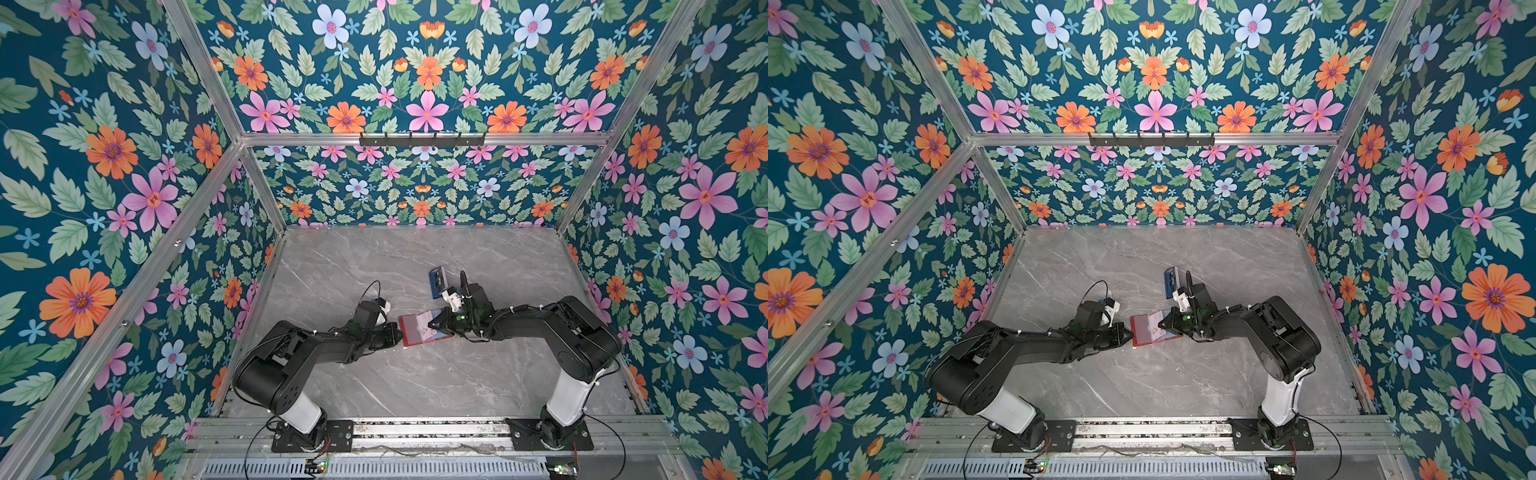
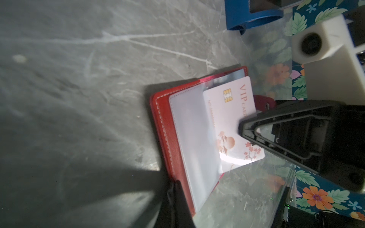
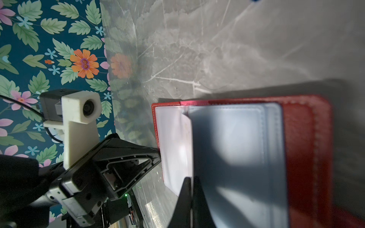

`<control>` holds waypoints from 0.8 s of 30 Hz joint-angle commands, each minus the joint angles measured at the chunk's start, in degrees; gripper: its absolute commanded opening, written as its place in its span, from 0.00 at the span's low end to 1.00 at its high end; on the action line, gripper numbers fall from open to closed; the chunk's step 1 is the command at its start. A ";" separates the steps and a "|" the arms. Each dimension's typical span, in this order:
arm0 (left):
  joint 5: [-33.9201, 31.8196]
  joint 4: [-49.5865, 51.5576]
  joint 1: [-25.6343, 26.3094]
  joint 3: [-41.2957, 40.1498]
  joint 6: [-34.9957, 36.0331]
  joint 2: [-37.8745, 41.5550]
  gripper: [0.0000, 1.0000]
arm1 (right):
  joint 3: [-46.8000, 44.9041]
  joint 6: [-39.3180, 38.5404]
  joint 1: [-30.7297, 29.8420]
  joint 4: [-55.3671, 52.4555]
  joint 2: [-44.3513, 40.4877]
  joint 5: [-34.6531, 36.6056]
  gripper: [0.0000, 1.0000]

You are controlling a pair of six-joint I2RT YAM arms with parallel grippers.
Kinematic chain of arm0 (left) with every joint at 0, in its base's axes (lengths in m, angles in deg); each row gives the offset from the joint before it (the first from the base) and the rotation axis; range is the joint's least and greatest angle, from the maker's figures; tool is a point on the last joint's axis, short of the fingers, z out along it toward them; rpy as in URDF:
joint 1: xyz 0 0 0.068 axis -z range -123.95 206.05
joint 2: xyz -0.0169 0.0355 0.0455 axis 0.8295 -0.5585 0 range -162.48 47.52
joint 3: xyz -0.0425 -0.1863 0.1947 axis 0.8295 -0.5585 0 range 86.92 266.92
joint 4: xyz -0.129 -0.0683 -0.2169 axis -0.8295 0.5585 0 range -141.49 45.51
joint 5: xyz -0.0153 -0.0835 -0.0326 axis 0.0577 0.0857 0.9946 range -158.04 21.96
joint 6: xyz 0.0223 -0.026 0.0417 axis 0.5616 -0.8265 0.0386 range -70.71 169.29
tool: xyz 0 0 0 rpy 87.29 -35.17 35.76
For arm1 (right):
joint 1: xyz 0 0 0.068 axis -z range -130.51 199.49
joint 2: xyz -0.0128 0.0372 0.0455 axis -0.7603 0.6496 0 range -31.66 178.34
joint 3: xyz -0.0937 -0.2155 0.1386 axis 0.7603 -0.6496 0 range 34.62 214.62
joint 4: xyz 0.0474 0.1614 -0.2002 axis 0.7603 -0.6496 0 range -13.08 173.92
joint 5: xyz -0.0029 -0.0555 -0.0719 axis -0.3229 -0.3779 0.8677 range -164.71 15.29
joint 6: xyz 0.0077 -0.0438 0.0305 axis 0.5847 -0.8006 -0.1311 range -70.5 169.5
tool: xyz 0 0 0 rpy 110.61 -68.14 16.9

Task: Insert credit cards into a card holder
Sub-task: Insert the credit card into the card slot.

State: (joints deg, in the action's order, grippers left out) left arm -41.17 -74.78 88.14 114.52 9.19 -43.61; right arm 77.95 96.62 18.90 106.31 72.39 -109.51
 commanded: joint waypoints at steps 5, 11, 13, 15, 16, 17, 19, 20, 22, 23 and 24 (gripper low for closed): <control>-1.07 2.06 0.07 0.32 0.89 -0.47 0.00 | -0.19 1.45 -0.24 1.09 1.05 -1.29 0.00; -1.90 2.80 0.07 0.75 0.90 -0.41 0.00 | 0.51 -0.65 -0.50 -3.09 0.47 -0.48 0.02; -2.45 3.32 0.05 0.94 1.05 -0.36 0.00 | 1.49 -2.13 -0.86 -5.99 -0.05 0.50 0.10; -2.84 3.84 0.07 1.14 1.23 -0.28 0.00 | 2.72 -3.70 -1.31 -9.37 -0.61 1.78 0.17; -3.09 4.03 0.03 1.23 1.25 -0.34 0.00 | 3.47 -4.70 -1.69 -11.26 -0.91 2.66 0.17; -3.29 4.17 0.03 1.30 1.25 -0.36 0.00 | 4.12 -5.45 -1.96 -12.90 -1.03 3.41 0.18; -3.81 4.53 0.07 1.39 1.25 -0.44 0.00 | 5.59 -7.11 -2.41 -16.21 -1.09 4.60 0.20; -4.08 4.66 0.07 1.41 1.28 -0.53 0.00 | 6.03 -7.58 -2.54 -17.17 -0.96 4.95 0.21; -4.32 5.16 0.07 1.65 1.46 -0.69 0.00 | 7.01 -8.37 -2.72 -19.01 -0.49 5.51 0.24; -4.55 5.34 0.07 1.76 1.47 -0.84 0.00 | 7.32 -8.59 -2.85 -19.61 -0.54 5.90 0.25; -4.87 5.58 0.04 1.85 1.48 -0.88 0.00 | 7.64 -8.99 -2.98 -20.63 -0.55 6.48 0.29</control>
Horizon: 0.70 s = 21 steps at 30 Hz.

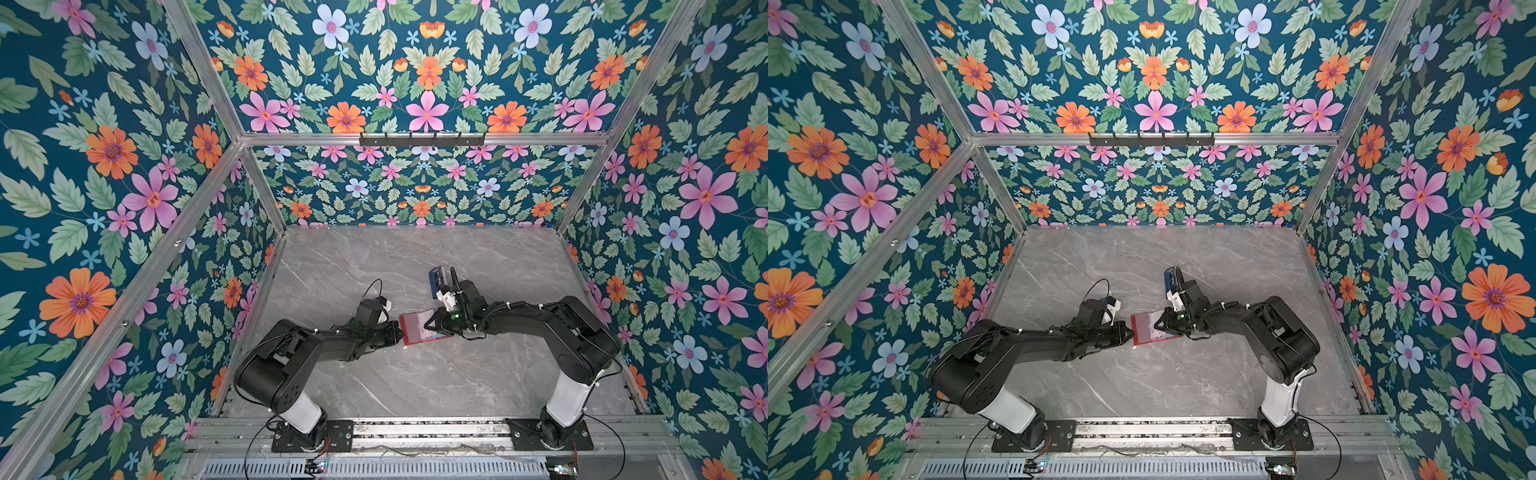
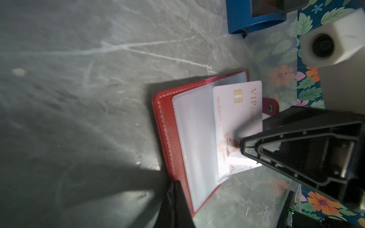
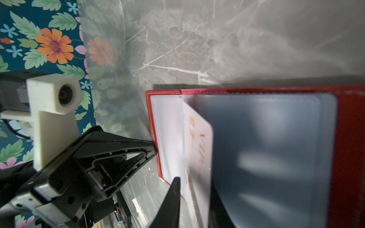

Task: Insert credit cards into a card holder
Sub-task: Insert the credit card into the card slot.

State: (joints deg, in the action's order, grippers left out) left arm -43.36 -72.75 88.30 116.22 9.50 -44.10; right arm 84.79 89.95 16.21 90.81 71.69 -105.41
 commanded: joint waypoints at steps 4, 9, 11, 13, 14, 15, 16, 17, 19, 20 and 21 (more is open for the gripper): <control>-3.20 3.95 -0.08 0.41 1.27 -0.57 0.00 | 2.83 -4.27 -0.95 -9.84 0.29 5.72 0.37; -3.07 4.08 0.01 0.85 1.42 -0.96 0.00 | 5.14 -6.20 -1.54 -15.44 0.23 9.29 0.45; -3.14 4.08 0.01 1.01 1.53 -1.05 0.00 | 6.17 -6.98 -1.96 -17.70 0.37 11.16 0.50; -3.15 4.03 0.01 1.18 1.54 -1.26 0.00 | 6.93 -7.48 -2.23 -19.35 0.66 12.28 0.52; -3.07 4.03 0.00 1.28 1.62 -1.38 0.00 | 7.38 -7.57 -2.29 -20.20 0.80 12.86 0.53; -2.98 4.07 0.01 1.35 1.65 -1.54 0.00 | 7.66 -7.62 -2.27 -20.75 1.04 13.30 0.54; -2.98 4.11 0.01 1.45 1.65 -1.57 0.00 | 7.91 -7.58 -2.38 -21.32 1.18 13.91 0.55; -3.06 4.12 0.01 1.55 1.74 -1.63 0.00 | 8.19 -7.65 -2.53 -21.88 1.32 14.46 0.57; -3.02 4.25 0.01 1.55 1.88 -1.68 0.00 | 8.90 -7.84 -2.81 -23.05 1.53 15.66 0.60; -3.22 4.21 0.01 1.64 1.86 -1.67 0.00 | 9.51 -8.00 -3.12 -24.13 1.65 16.74 0.62; -3.24 4.29 0.01 1.64 1.91 -1.66 0.00 | 10.03 -8.38 -3.34 -24.96 1.81 17.50 0.63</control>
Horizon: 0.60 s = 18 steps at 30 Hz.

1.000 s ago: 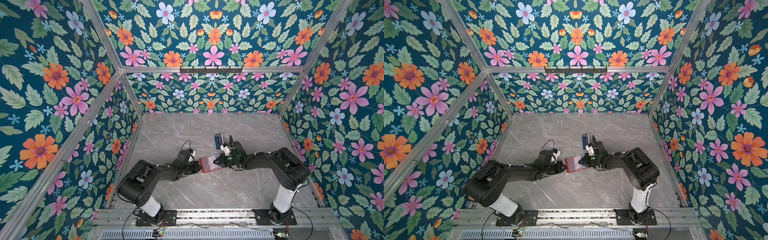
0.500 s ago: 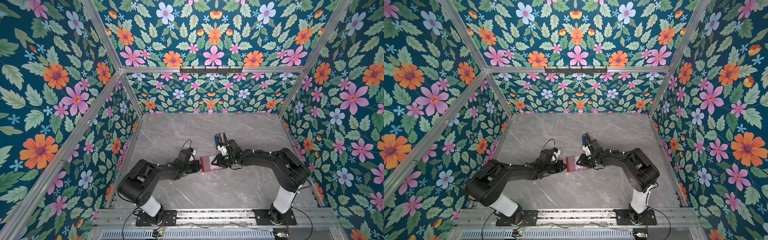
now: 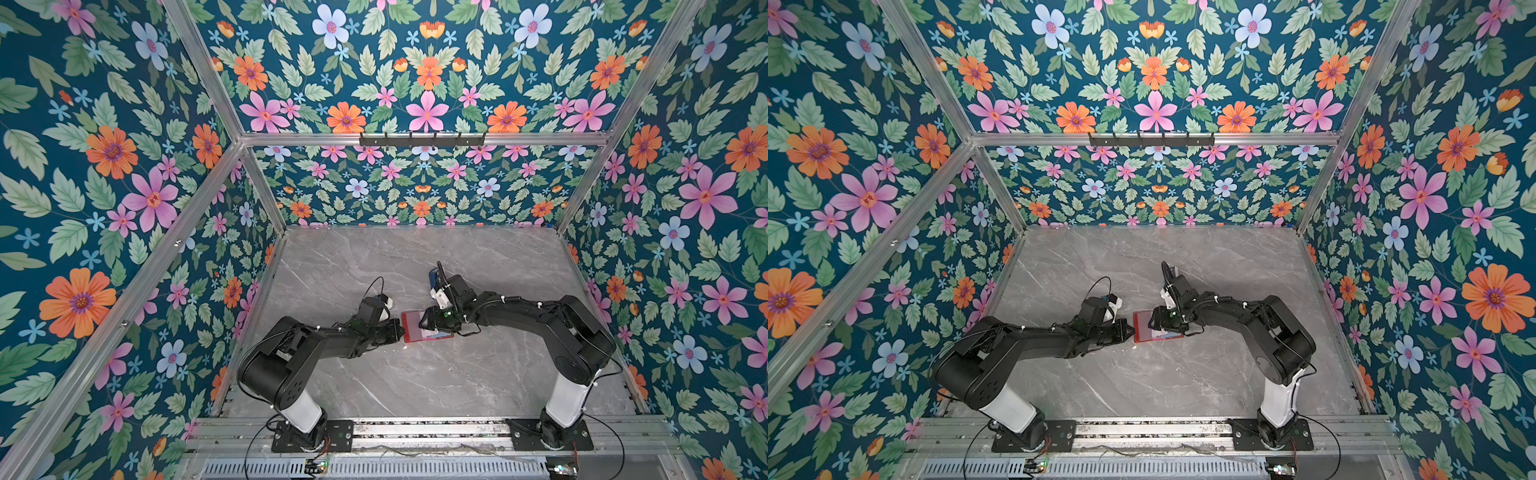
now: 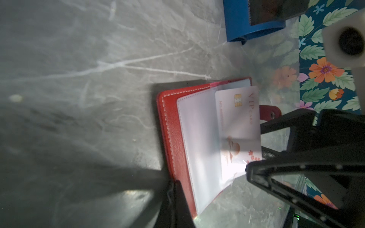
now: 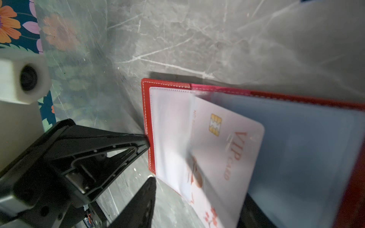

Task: Insert credit cards into a card holder
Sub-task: Insert the credit card into the card slot.

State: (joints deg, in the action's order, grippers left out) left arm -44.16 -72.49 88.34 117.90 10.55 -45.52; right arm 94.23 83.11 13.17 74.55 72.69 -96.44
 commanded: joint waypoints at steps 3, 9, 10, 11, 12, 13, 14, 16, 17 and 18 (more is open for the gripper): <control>-2.61 4.33 -0.04 0.17 1.10 -0.48 0.00 | 2.70 -2.20 -1.12 -11.67 1.50 11.25 0.66; -3.13 4.51 -0.04 0.48 1.33 -0.78 0.00 | 4.55 -2.18 -1.74 -14.10 2.23 12.95 0.70; -3.30 4.56 -0.04 0.56 1.32 -0.79 0.00 | 4.63 -2.14 -1.73 -14.18 2.09 12.95 0.70; -3.40 4.64 -0.04 0.56 1.30 -0.77 0.00 | 4.63 -2.15 -1.79 -14.25 1.87 12.95 0.71; -3.44 4.65 -0.04 0.57 1.39 -0.91 0.00 | 4.72 -2.16 -1.81 -14.36 1.65 12.95 0.72; -3.55 4.65 -0.04 0.53 1.39 -0.84 0.00 | 4.72 -2.13 -1.83 -14.36 1.35 12.95 0.73; -3.58 4.65 -0.06 0.48 1.39 -0.98 0.00 | 4.68 -2.12 -1.76 -14.40 1.08 12.86 0.75; -3.47 4.63 -0.04 0.39 1.49 -0.97 0.00 | 4.77 -2.05 -1.83 -14.49 0.65 12.77 0.75; -3.41 4.56 -0.04 0.39 1.65 -0.94 0.00 | 4.81 -2.01 -1.79 -14.56 0.53 12.84 0.75; -3.31 4.56 -0.04 0.39 1.60 -0.93 0.00 | 4.88 -2.05 -1.83 -14.63 0.33 12.94 0.75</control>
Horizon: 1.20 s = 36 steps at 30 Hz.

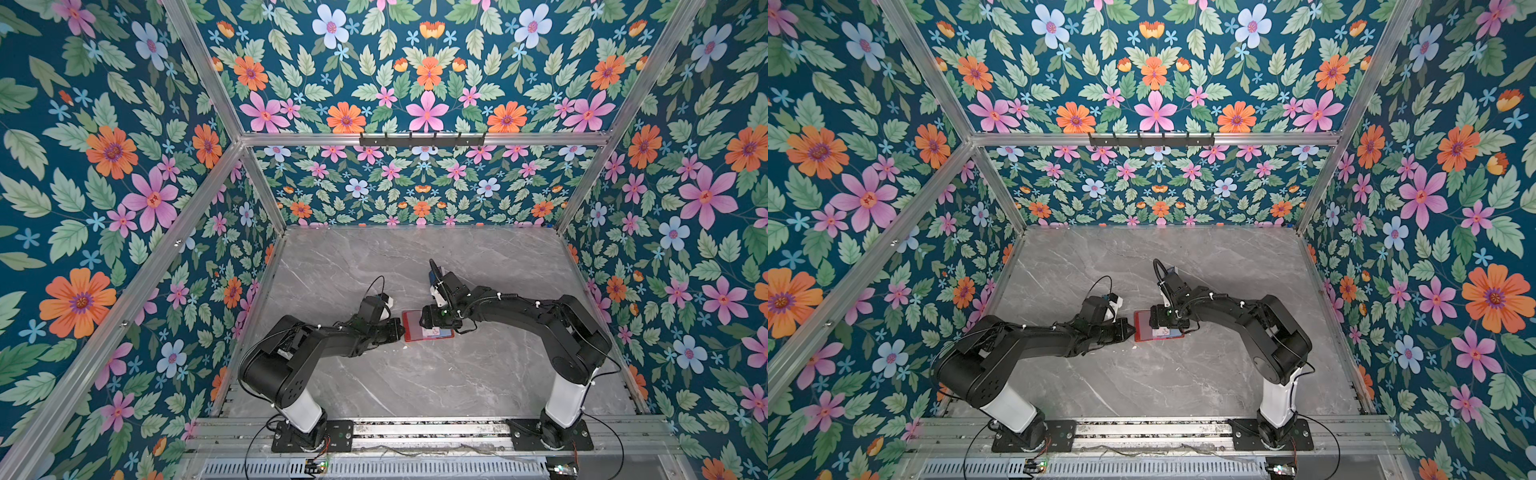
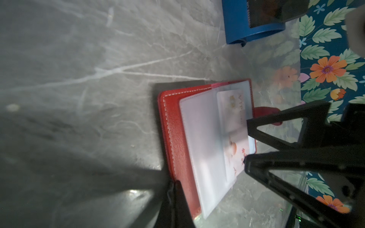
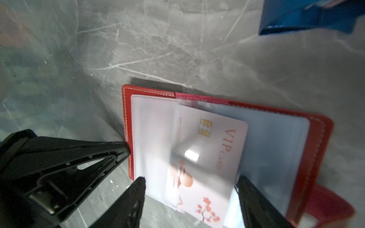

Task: Insert credit cards into a card holder
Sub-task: Insert the credit card into the card slot.

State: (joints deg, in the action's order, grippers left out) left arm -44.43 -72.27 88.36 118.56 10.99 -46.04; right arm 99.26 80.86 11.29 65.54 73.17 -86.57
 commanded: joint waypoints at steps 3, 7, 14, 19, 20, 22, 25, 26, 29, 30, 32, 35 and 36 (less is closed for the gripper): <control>-2.79 4.10 -0.06 -0.26 1.23 -0.40 0.00 | 0.04 0.20 0.05 -5.72 -0.05 3.24 0.75; -2.52 4.08 -0.06 -0.17 1.47 -0.56 0.00 | 1.11 -0.02 0.08 -5.96 1.07 3.09 0.75; -2.11 3.69 -0.06 -0.09 1.56 -0.84 0.00 | 2.93 -0.23 0.05 -5.33 3.59 0.64 0.72; -1.78 3.38 -0.06 0.17 1.55 -1.36 0.00 | 2.99 -0.24 0.07 -4.05 3.95 -1.35 0.69; -1.73 3.42 -0.06 0.17 1.52 -1.36 0.00 | 3.01 -0.31 0.09 -3.88 4.02 -1.65 0.69; -1.65 3.31 0.00 0.27 1.57 -1.43 0.00 | 3.21 -0.33 0.01 -3.72 4.30 -2.09 0.69; -1.64 3.43 0.02 0.27 1.55 -1.56 0.00 | 3.38 -0.68 0.05 -3.02 4.78 -3.36 0.68; -1.56 3.44 -0.04 0.33 1.57 -1.54 0.00 | 3.42 -0.76 0.02 -2.75 4.77 -3.88 0.68; -1.54 3.46 0.00 0.44 1.57 -1.63 0.00 | 3.70 -0.94 -0.12 -2.50 4.86 -4.58 0.67; -1.55 3.48 -0.04 0.44 1.59 -1.63 0.00 | 3.88 -1.01 -0.21 -2.63 4.88 -4.59 0.67; -1.40 3.52 0.03 0.52 1.57 -1.71 0.00 | 4.31 -1.46 -0.38 -2.97 5.10 -4.74 0.66; -1.42 3.66 -0.02 0.69 1.66 -1.77 0.00 | 4.98 -1.81 -0.59 -4.18 5.29 -4.07 0.66; -1.55 3.76 0.02 0.79 1.76 -1.72 0.00 | 5.10 -1.82 -0.70 -4.66 5.15 -3.39 0.65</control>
State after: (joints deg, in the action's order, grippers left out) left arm -44.12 -73.54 88.34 119.32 11.95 -47.35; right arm 104.35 79.30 10.97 64.52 77.68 -89.69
